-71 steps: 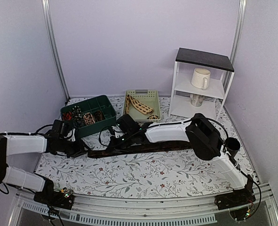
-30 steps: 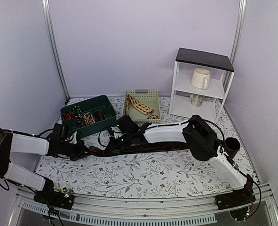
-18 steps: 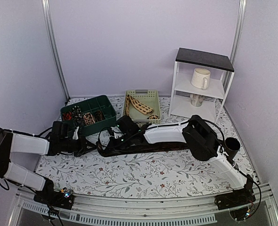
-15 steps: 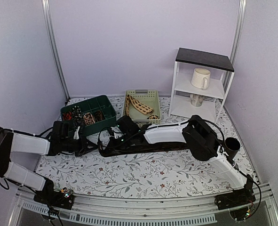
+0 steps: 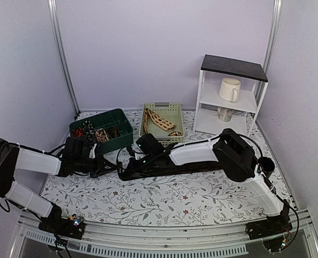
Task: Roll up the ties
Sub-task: Smooth out the tie at the center of the board.
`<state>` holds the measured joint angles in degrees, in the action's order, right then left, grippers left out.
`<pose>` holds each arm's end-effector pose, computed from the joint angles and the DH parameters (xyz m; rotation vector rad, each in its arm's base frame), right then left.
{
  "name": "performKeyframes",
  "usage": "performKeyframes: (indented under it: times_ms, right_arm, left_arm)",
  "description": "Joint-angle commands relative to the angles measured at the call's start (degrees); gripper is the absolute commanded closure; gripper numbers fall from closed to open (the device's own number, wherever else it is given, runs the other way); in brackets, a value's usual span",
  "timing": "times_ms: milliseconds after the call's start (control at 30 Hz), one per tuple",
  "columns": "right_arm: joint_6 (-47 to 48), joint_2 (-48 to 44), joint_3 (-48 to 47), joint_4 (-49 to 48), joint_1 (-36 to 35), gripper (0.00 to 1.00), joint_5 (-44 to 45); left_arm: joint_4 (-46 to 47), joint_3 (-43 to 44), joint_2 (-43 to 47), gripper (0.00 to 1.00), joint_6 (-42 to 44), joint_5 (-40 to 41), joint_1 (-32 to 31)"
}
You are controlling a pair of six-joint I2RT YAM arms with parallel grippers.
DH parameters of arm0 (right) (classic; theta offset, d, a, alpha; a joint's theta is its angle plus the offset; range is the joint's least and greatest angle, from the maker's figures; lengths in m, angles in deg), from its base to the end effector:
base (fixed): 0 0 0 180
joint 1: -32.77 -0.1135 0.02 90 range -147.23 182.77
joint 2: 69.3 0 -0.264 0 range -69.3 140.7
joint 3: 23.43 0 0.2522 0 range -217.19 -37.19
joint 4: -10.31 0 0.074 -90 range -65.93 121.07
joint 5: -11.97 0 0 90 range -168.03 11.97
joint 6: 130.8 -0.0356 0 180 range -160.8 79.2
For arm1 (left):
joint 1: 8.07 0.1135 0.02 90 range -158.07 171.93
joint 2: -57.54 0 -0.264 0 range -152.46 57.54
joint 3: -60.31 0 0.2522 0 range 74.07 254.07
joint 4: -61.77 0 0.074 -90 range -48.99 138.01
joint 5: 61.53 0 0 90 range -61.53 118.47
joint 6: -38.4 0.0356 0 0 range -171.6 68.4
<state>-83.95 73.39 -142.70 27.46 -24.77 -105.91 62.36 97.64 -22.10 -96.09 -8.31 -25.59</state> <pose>0.2766 0.4658 0.1047 -0.6253 2.5626 1.3438 0.2182 -0.0912 0.1352 -0.2156 2.4587 -1.2592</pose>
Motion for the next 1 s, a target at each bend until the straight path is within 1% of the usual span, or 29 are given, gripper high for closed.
performKeyframes:
  times_ms: [0,267,533,633,667,733,967]
  right_arm:
    - [-1.28,-4.77,3.77,-0.26,1.34,1.00,1.59]
    - [-1.32,-7.02,6.02,-2.39,1.70,1.00,0.87]
    - [-2.22,-6.02,6.15,-3.32,1.66,1.00,-1.42]
    - [-2.00,-7.51,7.78,-2.79,1.80,1.00,1.02]
    - [-1.70,-9.83,8.38,-2.78,2.11,1.00,1.77]
    - [-1.57,-11.55,9.29,-2.64,2.66,0.98,2.53]
    - [-1.31,-13.61,12.18,-3.02,3.32,0.97,3.55]
  left_arm:
    - [1.34,1.74,-0.28,1.00,-0.03,0.25,-1.26]
    - [0.76,2.53,-0.34,1.00,-0.19,0.26,-2.77]
    - [1.35,3.53,-1.12,1.00,-0.45,0.12,-4.07]
    - [1.23,4.06,-1.77,1.00,-0.41,0.13,-4.40]
    - [1.28,4.17,-1.96,1.00,-0.40,0.06,-4.47]
    - [1.30,4.45,-2.10,1.00,-0.41,0.08,-4.74]
    - [1.30,5.53,-3.16,1.00,-0.25,0.21,-5.73]
